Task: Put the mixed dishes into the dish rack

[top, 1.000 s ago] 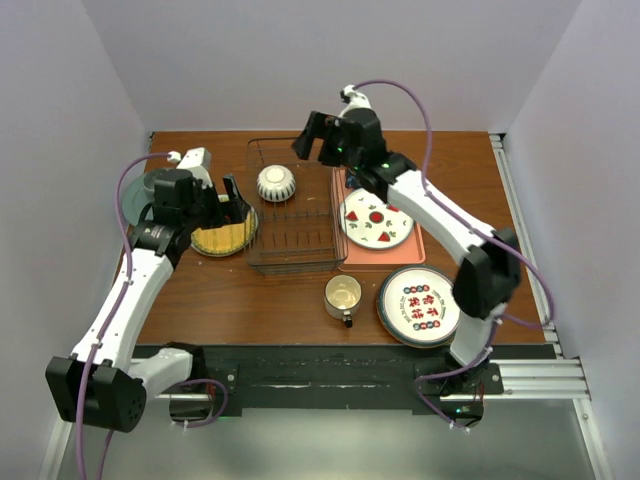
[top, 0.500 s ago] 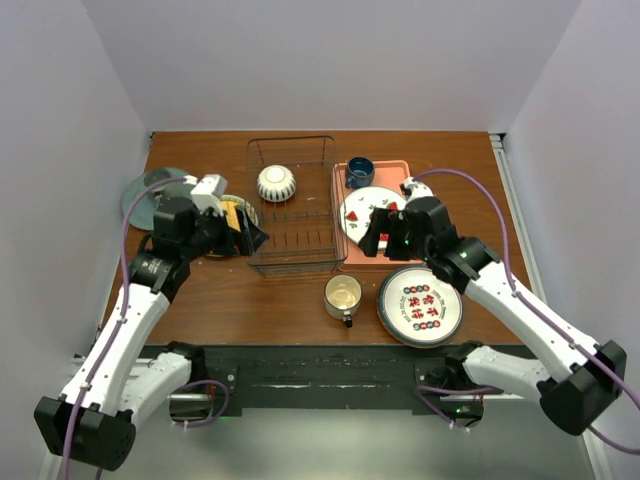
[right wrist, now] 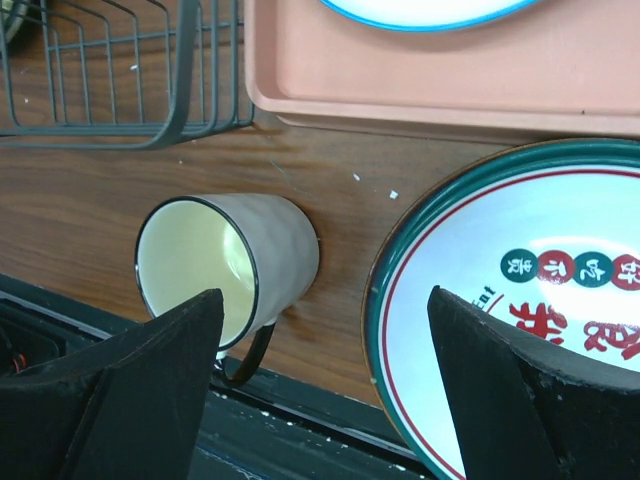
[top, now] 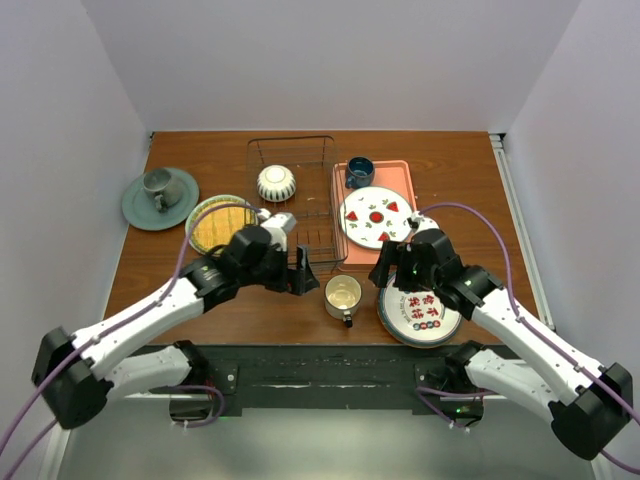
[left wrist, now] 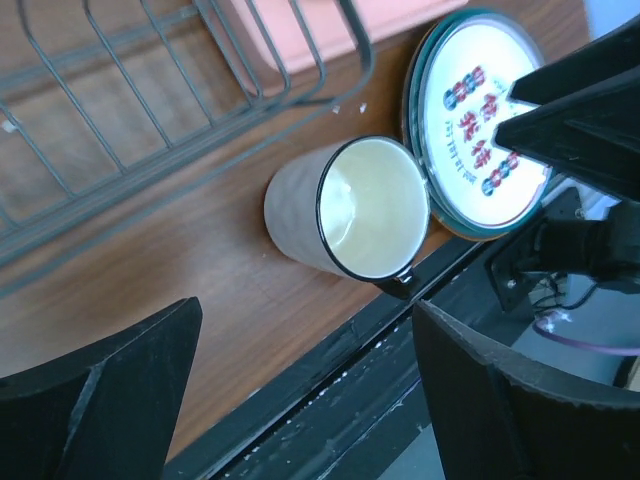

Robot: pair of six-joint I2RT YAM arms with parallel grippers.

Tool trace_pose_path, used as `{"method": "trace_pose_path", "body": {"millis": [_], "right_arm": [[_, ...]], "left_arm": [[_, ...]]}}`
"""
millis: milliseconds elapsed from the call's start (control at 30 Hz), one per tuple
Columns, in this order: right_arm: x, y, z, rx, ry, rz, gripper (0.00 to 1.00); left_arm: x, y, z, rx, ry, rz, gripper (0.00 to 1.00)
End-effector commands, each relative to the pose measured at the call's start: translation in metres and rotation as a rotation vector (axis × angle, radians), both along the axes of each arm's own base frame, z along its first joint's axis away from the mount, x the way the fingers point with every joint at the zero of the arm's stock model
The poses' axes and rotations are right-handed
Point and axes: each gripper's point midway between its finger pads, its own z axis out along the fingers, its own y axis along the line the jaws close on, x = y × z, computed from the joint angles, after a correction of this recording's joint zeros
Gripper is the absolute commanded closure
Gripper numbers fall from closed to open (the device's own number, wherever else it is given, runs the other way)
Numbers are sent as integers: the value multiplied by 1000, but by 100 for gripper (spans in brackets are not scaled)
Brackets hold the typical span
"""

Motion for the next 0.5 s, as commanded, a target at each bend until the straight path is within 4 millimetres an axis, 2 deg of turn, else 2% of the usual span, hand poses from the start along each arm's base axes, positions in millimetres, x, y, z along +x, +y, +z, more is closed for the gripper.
{"method": "trace_pose_path", "body": {"millis": [0, 167, 333, 467], "right_arm": [[5, 7, 9, 59, -27, -19, 13], [3, 4, 9, 58, -24, -33, 13], [0, 4, 5, 59, -8, -36, 13], [-3, 0, 6, 66, -12, -51, 13]], "left_arm": [[13, -27, -9, 27, 26, 85, 11], [23, -35, -25, 125, 48, 121, 18], [20, -60, -37, 93, 64, 28, 21], [22, -74, -57, 110, 101, -17, 25]]}}
